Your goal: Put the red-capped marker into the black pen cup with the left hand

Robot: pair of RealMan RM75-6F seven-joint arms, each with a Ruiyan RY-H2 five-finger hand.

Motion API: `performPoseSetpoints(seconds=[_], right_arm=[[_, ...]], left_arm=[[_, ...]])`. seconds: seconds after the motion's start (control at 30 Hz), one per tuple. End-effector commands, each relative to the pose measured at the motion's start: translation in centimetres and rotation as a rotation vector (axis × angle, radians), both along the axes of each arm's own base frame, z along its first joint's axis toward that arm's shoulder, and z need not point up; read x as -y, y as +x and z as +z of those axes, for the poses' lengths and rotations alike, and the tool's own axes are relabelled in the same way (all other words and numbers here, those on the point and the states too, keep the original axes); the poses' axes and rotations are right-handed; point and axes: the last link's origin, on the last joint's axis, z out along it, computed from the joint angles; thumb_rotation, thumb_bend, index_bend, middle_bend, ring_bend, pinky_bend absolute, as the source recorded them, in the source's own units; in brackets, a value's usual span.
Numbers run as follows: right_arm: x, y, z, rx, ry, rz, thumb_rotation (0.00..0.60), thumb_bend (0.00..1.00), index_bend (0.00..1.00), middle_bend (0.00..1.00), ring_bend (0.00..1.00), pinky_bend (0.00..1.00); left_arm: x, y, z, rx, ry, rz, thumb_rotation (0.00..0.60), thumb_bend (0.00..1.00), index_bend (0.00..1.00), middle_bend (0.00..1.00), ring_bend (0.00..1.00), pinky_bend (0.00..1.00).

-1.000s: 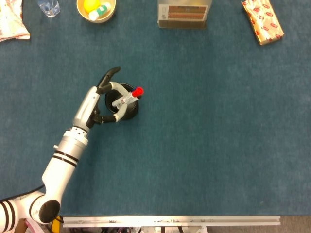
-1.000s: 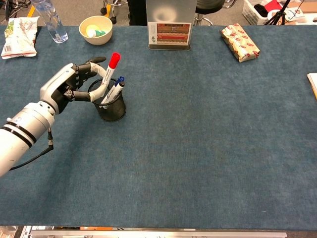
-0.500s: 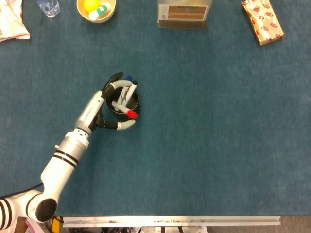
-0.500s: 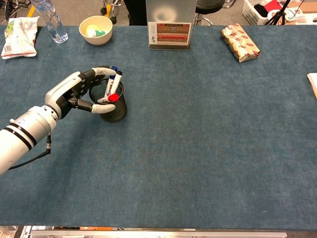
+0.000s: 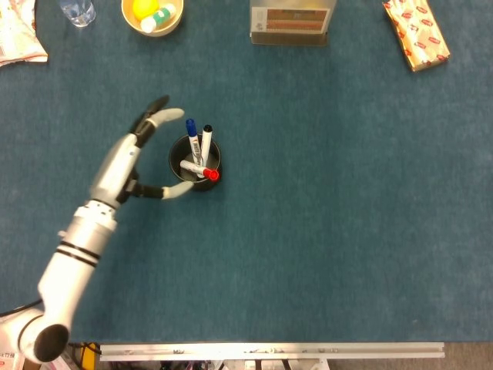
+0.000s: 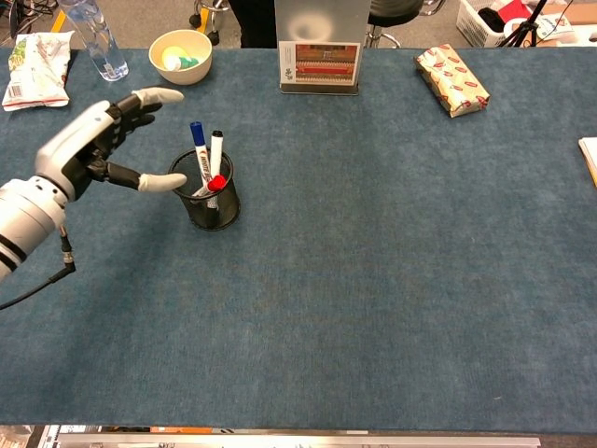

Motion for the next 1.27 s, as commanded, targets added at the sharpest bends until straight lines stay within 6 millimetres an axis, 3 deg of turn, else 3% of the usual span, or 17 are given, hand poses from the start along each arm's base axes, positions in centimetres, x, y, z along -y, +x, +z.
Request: performPoseSetpoints(seconds=[0.03, 0.3, 0.5, 0.63, 1.0, 1.27], right_arm=[[0.0, 0.0, 0.0, -0.002, 0.000, -0.001, 0.600, 0.10, 0.57, 0.50, 0.40, 0.43], [0.0, 0.0, 0.0, -0.001, -0.002, -0.001, 0.600, 0.10, 0.57, 0.50, 0.40, 0.43], [-0.1, 0.0, 0.2, -0.006, -0.007, 0.004, 0.600, 0.10, 0.57, 0.50, 0.40, 0.43], [-0.2, 0.0, 0.2, -0.026, -0.008, 0.015, 0.600, 0.10, 0.57, 0.50, 0.40, 0.43], [-0.4, -0.1, 0.2, -0.087, -0.009, 0.042, 0.600, 0.09, 0.57, 0.49, 0.40, 0.43], [-0.3, -0.4, 0.5, -0.080, -0.003, 0.019, 0.600, 0.09, 0.57, 0.49, 0.40, 0.43]], left_arm=[[0.7, -0.3, 1.9, -0.052, 0.054, -0.018, 0.600, 0.10, 0.22, 0.00, 0.00, 0.00], [2.8, -1.3, 5.6, -0.260, 0.117, -0.065, 0.600, 0.10, 0.29, 0.02, 0.00, 0.00], [5.0, -4.1, 9.0, -0.654, 0.262, -0.145, 0.600, 0.10, 0.35, 0.09, 0.00, 0.00], [6.3, -6.0, 10.4, -0.808, 0.391, -0.182, 0.600, 0.10, 0.36, 0.09, 0.00, 0.00], [8.8, -9.7, 12.6, -0.856, 0.500, -0.215, 0.600, 0.10, 0.39, 0.15, 0.00, 0.05], [8.6, -11.5, 13.4, -0.840, 0.501, -0.137, 0.600, 0.19, 0.40, 0.16, 0.00, 0.07]])
